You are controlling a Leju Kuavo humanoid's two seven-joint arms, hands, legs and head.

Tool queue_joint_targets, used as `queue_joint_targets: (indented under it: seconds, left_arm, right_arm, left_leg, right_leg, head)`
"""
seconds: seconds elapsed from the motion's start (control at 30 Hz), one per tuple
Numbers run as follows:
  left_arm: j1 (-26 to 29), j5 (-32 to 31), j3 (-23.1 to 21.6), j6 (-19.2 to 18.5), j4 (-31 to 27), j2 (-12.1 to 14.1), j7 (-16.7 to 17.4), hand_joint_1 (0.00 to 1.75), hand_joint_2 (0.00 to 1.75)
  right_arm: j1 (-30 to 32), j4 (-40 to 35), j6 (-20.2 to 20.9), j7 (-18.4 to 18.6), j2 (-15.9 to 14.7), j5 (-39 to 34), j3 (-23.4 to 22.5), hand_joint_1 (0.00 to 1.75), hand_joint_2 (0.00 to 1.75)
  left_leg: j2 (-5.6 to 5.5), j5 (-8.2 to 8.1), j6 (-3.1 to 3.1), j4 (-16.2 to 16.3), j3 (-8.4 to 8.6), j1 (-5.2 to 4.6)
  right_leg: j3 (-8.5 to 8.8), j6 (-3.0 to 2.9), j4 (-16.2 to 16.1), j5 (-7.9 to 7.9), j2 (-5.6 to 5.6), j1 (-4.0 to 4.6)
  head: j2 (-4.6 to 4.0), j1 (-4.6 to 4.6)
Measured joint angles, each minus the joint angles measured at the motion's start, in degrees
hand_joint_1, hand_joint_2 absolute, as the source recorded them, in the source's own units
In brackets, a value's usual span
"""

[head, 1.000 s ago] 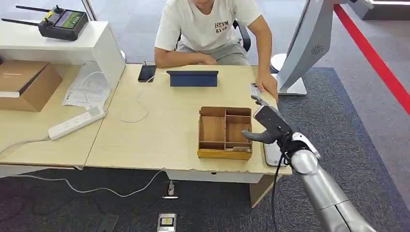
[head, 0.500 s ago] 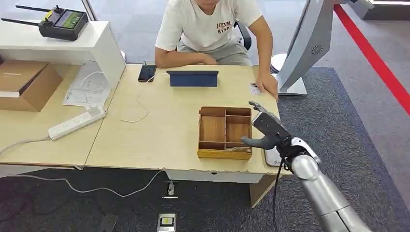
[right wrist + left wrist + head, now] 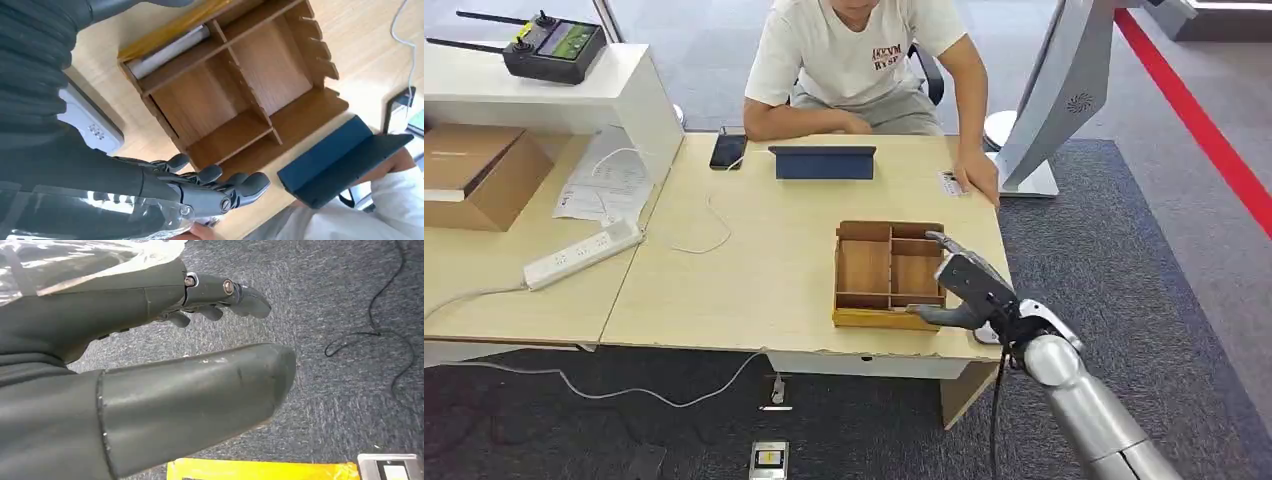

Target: Pass the card to the sensor for recognition and then transmit it.

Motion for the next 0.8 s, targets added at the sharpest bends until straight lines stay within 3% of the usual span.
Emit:
queue_joint_targets:
  seconds: [0.2, 0.33, 0.57, 0.8]
  left_arm:
    - [0.1, -0.1, 0.0, 0.0, 0.0, 0.0, -0.1, 0.0, 0.0]
    - [0.1, 0.0, 0.0, 0.1, 0.0, 0.0, -0.2, 0.0, 0.0]
    - [0.3, 0.6, 0.0, 0.8, 0.0, 0.0, -0.3, 0.0, 0.0]
    - [0.3, 0.6, 0.0, 0.8, 0.0, 0.0, -0.4, 0.0, 0.0]
  right_arm:
    - [2.7, -4.7, -0.2, 2.7, -1.4, 4.4, 1.0, 0.0, 1.75]
    - [3.7, -8.3, -1.4, 3.6, -2.7, 12.4, 2.0, 0.0, 1.75]
    - [4.4, -14.2, -4.8, 9.4, -3.6, 28.5, 4.3, 0.0, 1.75]
    - [5.0, -16.5, -5.7, 11.3, -3.7, 33.0, 5.9, 0.0, 1.75]
  left_leg:
    - [0.0, -0.01, 0.0, 0.0, 0.0, 0.0]
    - [0.01, -0.01, 0.0, 0.0, 0.0, 0.0]
    - [0.0, -0.01, 0.0, 0.0, -0.01, 0.0]
    - [0.01, -0.01, 0.0, 0.0, -0.01, 0.0]
  right_leg:
    - [0.0, 0.0, 0.0, -0.01, 0.0, 0.0]
    - [0.01, 0.0, 0.0, -0.01, 0.0, 0.0]
    - [0.0, 0.0, 0.0, -0.01, 0.0, 0.0]
    - [0.0, 0.0, 0.0, -0.01, 0.0, 0.0]
  head:
    - [0.0, 0.0]
    - [0.0, 0.0]
    - [0.0, 0.0]
    - [0.0, 0.0]
